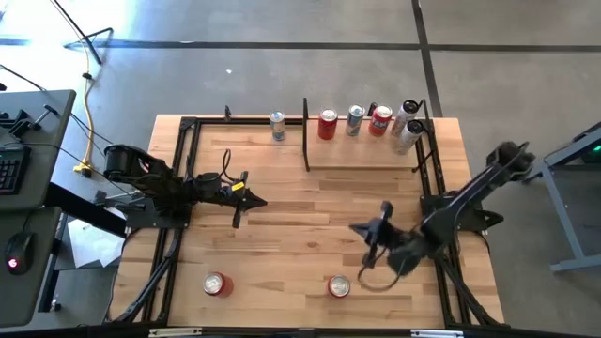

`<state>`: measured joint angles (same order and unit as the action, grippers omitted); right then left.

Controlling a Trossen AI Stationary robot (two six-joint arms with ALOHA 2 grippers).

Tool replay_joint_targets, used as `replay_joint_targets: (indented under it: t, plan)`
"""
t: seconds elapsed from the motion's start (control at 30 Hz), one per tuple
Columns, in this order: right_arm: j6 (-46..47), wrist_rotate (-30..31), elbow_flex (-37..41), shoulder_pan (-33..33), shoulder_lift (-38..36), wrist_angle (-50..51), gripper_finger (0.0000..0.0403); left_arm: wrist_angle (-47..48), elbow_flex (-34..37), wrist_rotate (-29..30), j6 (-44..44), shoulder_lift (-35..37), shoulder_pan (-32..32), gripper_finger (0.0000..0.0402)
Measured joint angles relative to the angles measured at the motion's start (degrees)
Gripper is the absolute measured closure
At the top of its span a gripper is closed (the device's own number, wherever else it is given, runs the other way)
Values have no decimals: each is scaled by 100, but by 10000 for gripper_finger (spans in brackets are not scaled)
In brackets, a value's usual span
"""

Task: Place canned beverage on shelf
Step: Put the red soda can on the shelf aligned with the other red soda can

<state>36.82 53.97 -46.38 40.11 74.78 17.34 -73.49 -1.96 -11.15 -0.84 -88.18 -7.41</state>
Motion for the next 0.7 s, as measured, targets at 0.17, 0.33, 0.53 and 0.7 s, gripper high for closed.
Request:
replay_joint_targets:
  t: [0.17,0.33,0.53,0.7]
  plan:
    - [1681,-141,-1552,306,1041,2012,403,-5,1,8,2,0,-1,401]
    - [2963,-714,-2841,711,2015,3081,393,-9,1,6,4,0,1,401]
    - [3671,-1002,-4369,1194,3030,4020,321,-11,1,6,2,0,0,401]
    - [3841,-1514,-5693,1139,3794,4901,220,-11,1,6,-59,0,1,401]
